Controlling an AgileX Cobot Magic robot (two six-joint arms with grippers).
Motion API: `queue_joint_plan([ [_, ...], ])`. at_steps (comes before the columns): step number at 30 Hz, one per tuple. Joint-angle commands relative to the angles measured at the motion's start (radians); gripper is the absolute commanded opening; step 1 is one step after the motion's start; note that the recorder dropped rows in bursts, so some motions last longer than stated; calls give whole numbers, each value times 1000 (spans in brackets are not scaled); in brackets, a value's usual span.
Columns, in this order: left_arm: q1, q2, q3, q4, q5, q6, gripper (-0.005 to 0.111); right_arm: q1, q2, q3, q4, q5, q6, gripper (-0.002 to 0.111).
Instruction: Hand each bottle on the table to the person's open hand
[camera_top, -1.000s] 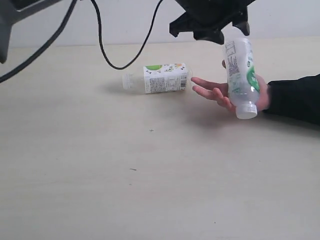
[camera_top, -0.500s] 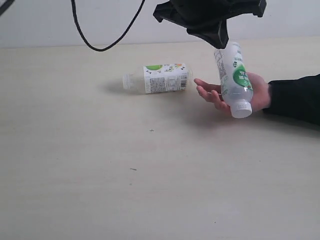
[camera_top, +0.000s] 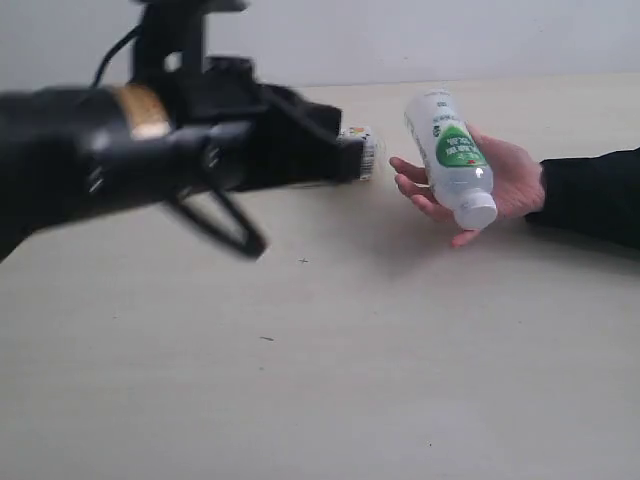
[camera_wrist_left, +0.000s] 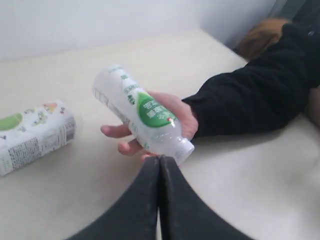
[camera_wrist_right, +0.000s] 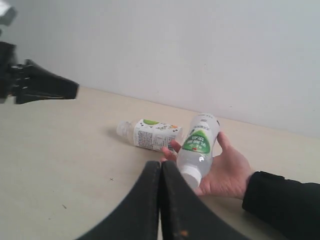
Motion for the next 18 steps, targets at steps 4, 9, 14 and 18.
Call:
queue_joint_plan([
  [4,-67,-326,487,57,-295,5,0,4,-3,7,3,-13,0,0],
  [9,-69,-400,670,113,-340,7,0,4,-3,7,3,-13,0,0],
  [14,-69,-419,745,277,-537,-17,0,4,-3,7,3,-13,0,0],
  [18,-69,-500,745,332,-704,-42,0,4,-3,7,3,-13,0,0],
])
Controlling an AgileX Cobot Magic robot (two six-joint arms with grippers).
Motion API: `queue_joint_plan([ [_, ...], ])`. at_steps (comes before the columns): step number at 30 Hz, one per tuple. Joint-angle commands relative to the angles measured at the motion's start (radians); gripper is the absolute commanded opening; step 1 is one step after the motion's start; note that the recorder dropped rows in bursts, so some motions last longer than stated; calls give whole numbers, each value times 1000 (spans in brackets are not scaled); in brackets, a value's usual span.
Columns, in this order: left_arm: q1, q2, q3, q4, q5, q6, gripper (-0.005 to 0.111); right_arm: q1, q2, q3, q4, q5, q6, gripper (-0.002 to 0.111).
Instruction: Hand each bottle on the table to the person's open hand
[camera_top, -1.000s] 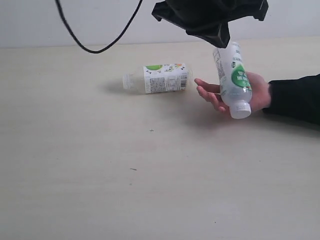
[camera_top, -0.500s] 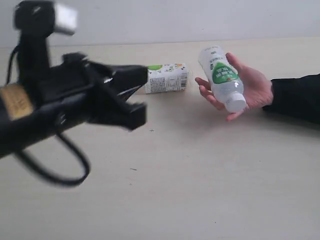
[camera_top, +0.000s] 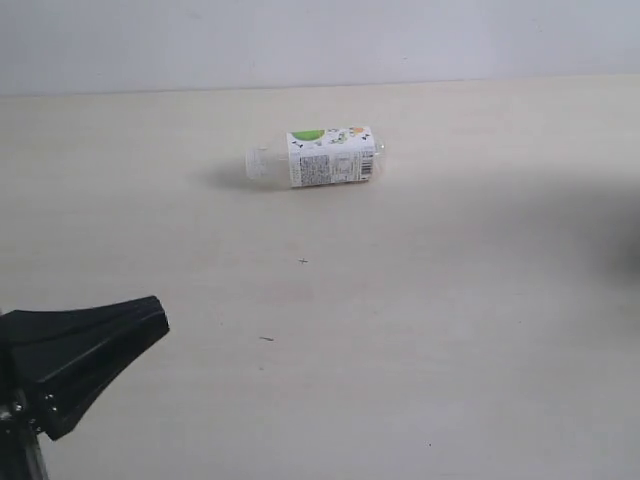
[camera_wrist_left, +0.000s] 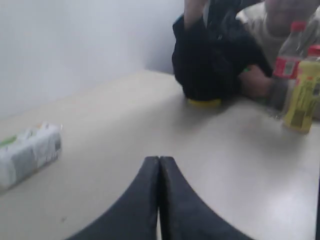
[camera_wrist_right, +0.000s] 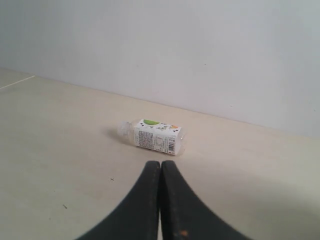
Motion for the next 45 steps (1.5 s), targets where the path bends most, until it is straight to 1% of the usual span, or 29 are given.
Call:
queue_joint_plan([
  [1,-7,-97,0,-9,-99,4,0,1,-3,7,1,-13,0,0],
  [6,-7,-201,0,-179,30,91,0,1,-3,7,1,-13,0,0],
  [8,-7,-233,0,-249,123,137,0,1,-3,7,1,-13,0,0],
  [11,-7,-273,-58,-365,308,281,0,1,-3,7,1,-13,0,0],
  [14,-7,-309,-141,-343,473,371,0,1,-3,7,1,-13,0,0],
  [17,-7,-347,-189,-331,554,369,0,1,-3,7,1,-13,0,0],
  [19,-7,-374,-186,-333,556,358,0,1,-3,7,1,-13,0,0],
  [24,-7,-463,-132,-333,563,348,0,1,-3,7,1,-13,0,0],
  [29,-7,-514,-75,-333,602,351,0,1,-3,7,1,-13,0,0],
  [35,-7,-516,0,-331,590,355,0,1,-3,7,1,-13,0,0],
  [38,-7,-516,0,-331,557,355,0,1,-3,7,1,-13,0,0],
  [45,-7,-516,0,-331,554,374,0,1,-3,7,1,-13,0,0],
])
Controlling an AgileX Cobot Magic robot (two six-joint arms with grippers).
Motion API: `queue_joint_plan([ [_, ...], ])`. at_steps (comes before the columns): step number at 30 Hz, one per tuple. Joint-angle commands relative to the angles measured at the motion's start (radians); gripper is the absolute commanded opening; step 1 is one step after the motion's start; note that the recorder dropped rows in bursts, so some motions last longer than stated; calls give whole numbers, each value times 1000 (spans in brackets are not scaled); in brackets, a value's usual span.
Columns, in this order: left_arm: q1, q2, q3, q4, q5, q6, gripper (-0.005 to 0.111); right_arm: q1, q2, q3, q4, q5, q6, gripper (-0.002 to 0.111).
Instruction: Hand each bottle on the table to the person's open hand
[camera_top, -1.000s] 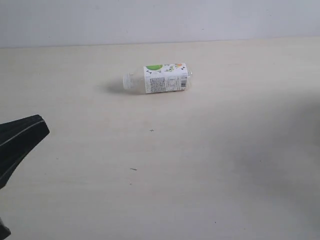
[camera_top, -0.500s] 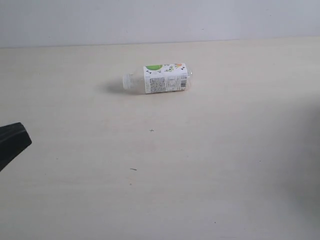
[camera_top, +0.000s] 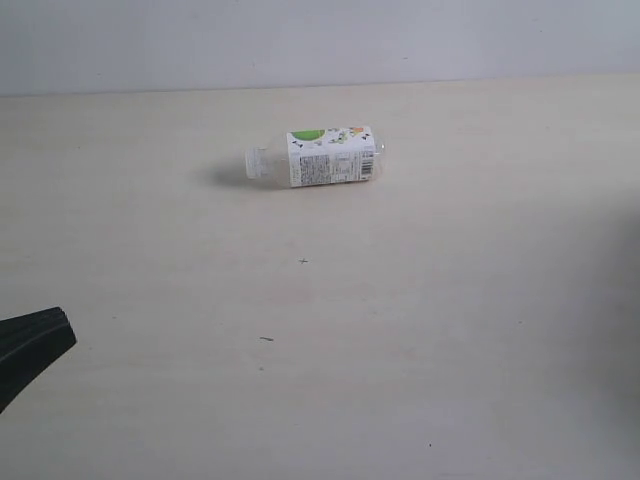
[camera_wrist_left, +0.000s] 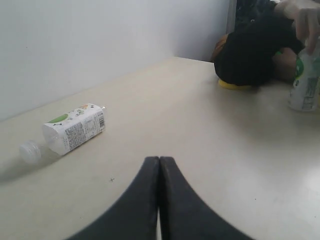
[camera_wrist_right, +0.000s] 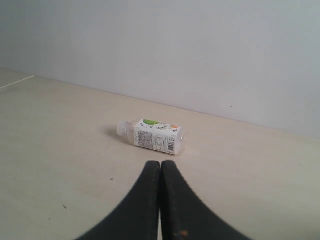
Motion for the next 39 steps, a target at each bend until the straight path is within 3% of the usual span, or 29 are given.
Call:
queue_joint_plan([
  [1,-5,-7,3,2,-19,8,0,1,-3,7,1,-13,0,0],
  [39,-5,-5,3,-5,-64,62,0,1,-3,7,1,-13,0,0],
])
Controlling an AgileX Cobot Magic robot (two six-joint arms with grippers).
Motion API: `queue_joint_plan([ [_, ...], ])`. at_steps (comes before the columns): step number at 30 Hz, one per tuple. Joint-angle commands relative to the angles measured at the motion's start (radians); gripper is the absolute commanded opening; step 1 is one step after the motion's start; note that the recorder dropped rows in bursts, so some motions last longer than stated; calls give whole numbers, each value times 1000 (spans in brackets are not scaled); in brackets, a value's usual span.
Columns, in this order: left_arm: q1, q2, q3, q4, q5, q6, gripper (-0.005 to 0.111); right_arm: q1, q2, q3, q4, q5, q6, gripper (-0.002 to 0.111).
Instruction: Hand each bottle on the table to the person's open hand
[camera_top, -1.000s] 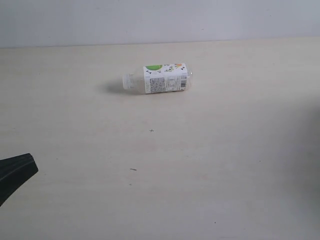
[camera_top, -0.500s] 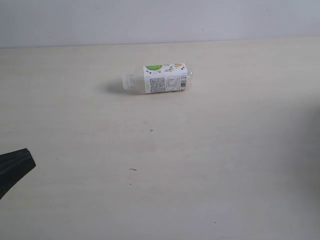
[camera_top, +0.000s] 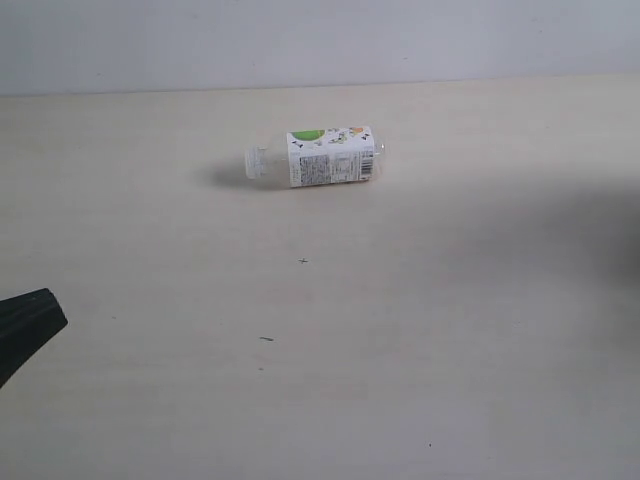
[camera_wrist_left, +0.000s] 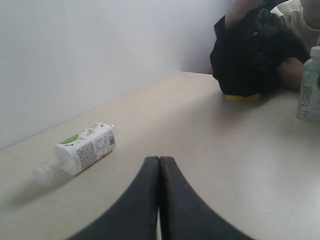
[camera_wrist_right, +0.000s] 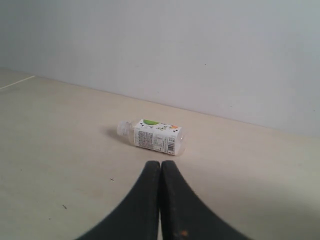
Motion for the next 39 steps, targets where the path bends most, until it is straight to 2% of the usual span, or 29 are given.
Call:
queue_joint_plan([
  [1,-5,-5,1,-5,-1,4,0,1,-3,7,1,-13,0,0],
  [12,-5,-5,1,-5,-5,2,0,1,-3,7,1,-13,0,0],
  [15,-3,-5,1,-19,-52,2,0,1,-3,7,1,-13,0,0],
  [22,-3,-5,1,-215,-203,58,0,1,-3,7,1,-13,0,0],
  [25,-3,-3,1,-429,-237,136,0,1,-3,7,1,-13,0,0],
  [28,-3,26,-69,-680,-275,342,0,1,-3,7,1,-13,0,0],
  [31,-3,92,-162,-849,-322,526,0,1,-3,7,1,-13,0,0],
  [36,-3,285,-348,-871,-443,603,0,1,-3,7,1,-13,0,0],
  [39,20,435,-490,-883,-475,775,0,1,-3,7,1,-13,0,0],
])
